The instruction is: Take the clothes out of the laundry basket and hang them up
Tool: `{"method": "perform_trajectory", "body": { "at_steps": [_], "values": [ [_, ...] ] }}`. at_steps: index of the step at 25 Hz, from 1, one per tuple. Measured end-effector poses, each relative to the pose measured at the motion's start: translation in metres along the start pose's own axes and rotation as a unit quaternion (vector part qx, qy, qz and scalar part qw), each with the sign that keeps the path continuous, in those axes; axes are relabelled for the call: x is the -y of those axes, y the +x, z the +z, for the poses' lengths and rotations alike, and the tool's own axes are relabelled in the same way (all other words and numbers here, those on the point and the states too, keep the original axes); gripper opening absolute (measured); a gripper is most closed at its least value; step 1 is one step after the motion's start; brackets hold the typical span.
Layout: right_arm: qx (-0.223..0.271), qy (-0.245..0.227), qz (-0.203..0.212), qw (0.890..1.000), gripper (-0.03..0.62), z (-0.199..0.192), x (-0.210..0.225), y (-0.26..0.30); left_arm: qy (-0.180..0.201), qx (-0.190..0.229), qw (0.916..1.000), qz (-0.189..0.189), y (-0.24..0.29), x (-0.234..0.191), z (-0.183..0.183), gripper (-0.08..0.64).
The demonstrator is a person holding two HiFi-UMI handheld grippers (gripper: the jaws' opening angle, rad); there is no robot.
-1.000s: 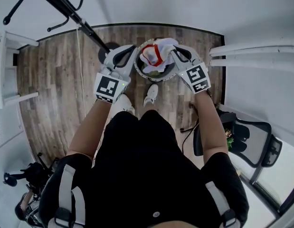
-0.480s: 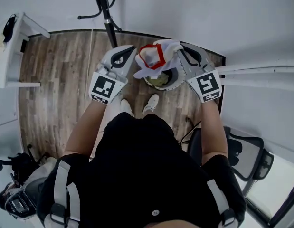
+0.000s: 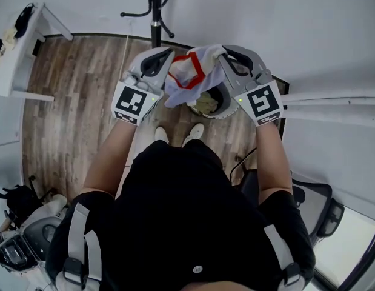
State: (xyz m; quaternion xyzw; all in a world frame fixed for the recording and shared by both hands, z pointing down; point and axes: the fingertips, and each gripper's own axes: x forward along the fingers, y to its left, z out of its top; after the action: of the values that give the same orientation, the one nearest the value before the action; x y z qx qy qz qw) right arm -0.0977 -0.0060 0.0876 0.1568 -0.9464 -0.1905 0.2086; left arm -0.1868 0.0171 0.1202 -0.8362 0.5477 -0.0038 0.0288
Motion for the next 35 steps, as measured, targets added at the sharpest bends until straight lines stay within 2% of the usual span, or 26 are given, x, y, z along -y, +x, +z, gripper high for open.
{"method": "perform_trajectory", "body": {
  "at_steps": [7,14,19,25,30,35],
  "values": [
    [0.024,-0.02,0.022,0.999,0.02,0.04,0.02,0.067,-0.001,0.003,0.9993,0.038,0.002,-0.064,0.008,0.003],
    [0.056,-0.027,0.04,0.997,0.02,0.06,0.031,0.087,0.0,0.0,0.9978,0.066,0.007,-0.079,0.014,0.003],
    [0.084,-0.024,0.046,0.995,0.02,0.068,0.03,0.084,0.02,0.005,0.9959,0.089,0.004,-0.073,0.014,0.003],
    [0.085,-0.032,0.053,0.994,0.02,0.043,0.047,0.116,0.028,0.002,0.9931,0.114,0.005,-0.075,-0.001,0.003],
    [0.042,-0.022,0.066,0.997,0.02,0.016,0.101,0.197,0.019,-0.012,0.99,0.139,0.042,-0.129,-0.005,0.003],
    [0.008,0.004,0.078,0.997,0.02,-0.025,0.101,0.224,0.026,-0.02,0.989,0.145,0.059,-0.137,-0.021,0.003]
  ]
}}
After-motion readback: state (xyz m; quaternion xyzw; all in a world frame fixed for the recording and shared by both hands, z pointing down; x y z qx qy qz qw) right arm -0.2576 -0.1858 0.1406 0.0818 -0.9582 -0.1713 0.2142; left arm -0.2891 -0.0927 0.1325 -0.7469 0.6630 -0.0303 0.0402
